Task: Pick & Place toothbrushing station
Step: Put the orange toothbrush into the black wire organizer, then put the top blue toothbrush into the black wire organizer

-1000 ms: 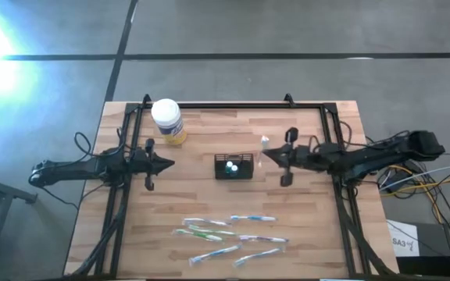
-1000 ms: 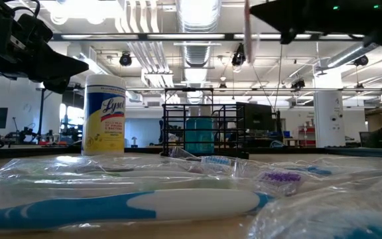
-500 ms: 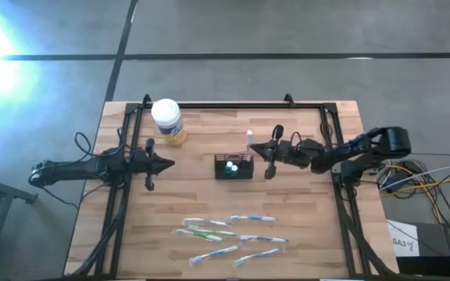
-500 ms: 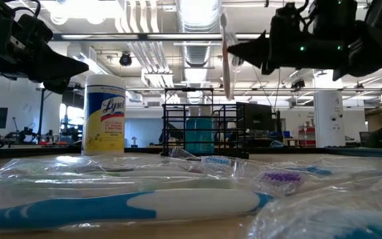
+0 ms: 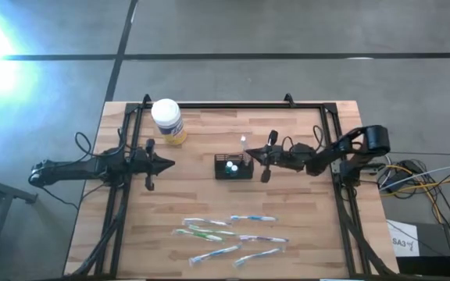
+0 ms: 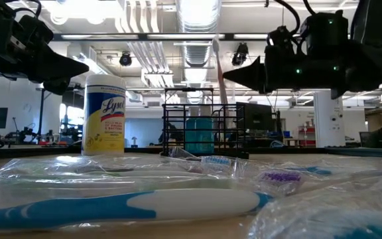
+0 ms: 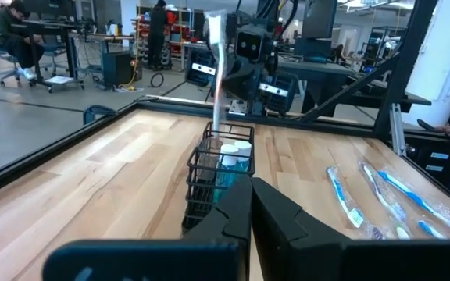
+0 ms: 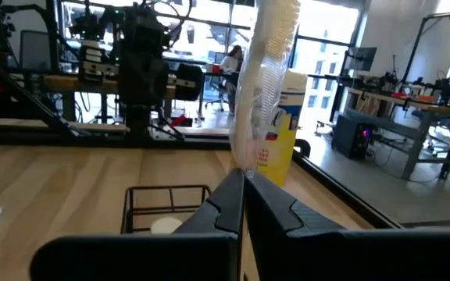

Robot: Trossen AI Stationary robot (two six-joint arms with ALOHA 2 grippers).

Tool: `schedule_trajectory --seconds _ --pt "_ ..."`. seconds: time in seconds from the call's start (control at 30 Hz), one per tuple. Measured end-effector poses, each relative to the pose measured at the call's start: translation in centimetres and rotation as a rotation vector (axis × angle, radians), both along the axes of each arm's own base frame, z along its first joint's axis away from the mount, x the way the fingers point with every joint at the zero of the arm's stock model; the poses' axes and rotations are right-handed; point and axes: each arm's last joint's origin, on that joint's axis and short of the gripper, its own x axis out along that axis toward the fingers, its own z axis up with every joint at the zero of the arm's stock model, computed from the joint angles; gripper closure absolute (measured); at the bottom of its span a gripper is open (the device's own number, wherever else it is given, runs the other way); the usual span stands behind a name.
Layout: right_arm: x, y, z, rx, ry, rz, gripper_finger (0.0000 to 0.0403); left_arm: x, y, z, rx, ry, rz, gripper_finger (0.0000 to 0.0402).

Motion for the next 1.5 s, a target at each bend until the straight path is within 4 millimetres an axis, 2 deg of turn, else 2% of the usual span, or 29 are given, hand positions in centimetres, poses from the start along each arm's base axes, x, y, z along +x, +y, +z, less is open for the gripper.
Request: schedule_trajectory --seconds 0.47,0.9,1.27,1.5 --pt "0.3 -0.1 -2.4 0.02 0.065 -0.03 0.0395 0.0 0.0 -0.1 -0.005 0.007 0.0 0.0392" --pt "0.3 0.2 -2.7 0.059 0.076 -0.01 0.039 0.0 0.0 -0.1 0.006 0.009 -0.001 0.0392" --pt "0.3 0.2 -2.5 0.085 0.069 -0.008 0.0292 0.0 0.0 -0.1 0.007 0.009 0.0 0.0392" --pt "0.0 0.4 -0.7 0.077 0.002 -0.002 0.0247 0.0 0.0 -0.1 0.007 0.009 0.0 0.0392"
